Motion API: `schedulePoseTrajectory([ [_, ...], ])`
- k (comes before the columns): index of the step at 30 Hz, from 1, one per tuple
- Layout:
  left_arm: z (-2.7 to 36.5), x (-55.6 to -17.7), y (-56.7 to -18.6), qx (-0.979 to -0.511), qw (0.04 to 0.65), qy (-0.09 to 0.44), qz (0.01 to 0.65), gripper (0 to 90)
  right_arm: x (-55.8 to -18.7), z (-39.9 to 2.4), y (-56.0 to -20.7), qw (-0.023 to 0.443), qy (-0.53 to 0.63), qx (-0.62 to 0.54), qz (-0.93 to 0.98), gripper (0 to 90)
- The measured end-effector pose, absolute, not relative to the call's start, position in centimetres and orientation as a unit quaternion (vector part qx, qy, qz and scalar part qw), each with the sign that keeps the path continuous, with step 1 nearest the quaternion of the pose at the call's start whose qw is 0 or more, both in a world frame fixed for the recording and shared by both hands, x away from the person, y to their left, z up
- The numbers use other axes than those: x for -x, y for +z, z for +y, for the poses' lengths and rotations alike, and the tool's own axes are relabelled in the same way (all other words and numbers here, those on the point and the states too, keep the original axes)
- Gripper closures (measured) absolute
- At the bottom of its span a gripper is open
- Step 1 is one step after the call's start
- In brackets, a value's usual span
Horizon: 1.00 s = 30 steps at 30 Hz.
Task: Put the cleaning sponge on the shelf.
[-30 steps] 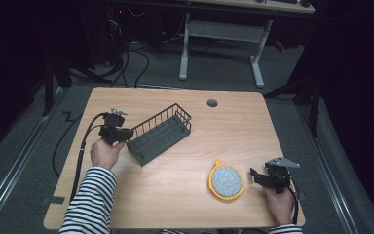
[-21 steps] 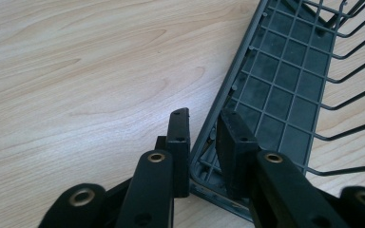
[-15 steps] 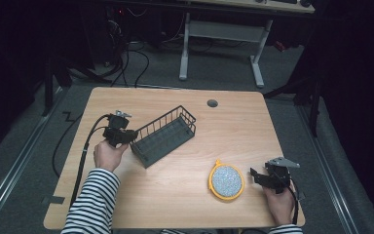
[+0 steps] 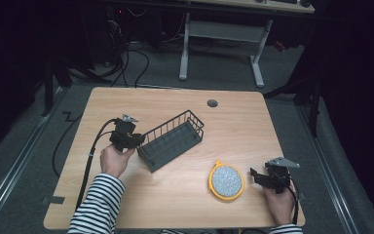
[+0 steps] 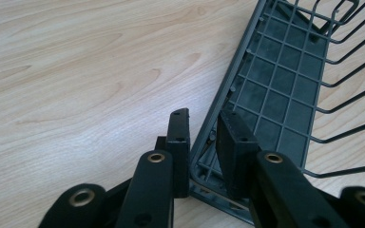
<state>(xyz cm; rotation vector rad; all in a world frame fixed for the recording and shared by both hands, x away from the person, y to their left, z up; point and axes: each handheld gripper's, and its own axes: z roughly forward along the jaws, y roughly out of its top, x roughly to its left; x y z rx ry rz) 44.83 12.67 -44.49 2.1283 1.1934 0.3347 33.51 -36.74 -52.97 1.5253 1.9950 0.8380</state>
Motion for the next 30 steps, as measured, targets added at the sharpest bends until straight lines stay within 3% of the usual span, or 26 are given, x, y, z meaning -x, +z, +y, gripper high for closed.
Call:
schedulePoseTrajectory([
  [26, 10.0, -42.2, -44.6, -0.825, 0.344, 0.117, 0.433, 75.7, -33.5, -36.8, -53.0, 0.245, 0.307, -0.559, 0.731, 30.8],
  [30, 10.1, -42.1, -44.8, -0.818, 0.354, 0.120, 0.438, 66.6, -33.5, -36.8, -53.0, 0.244, 0.307, -0.559, 0.730, 30.8],
])
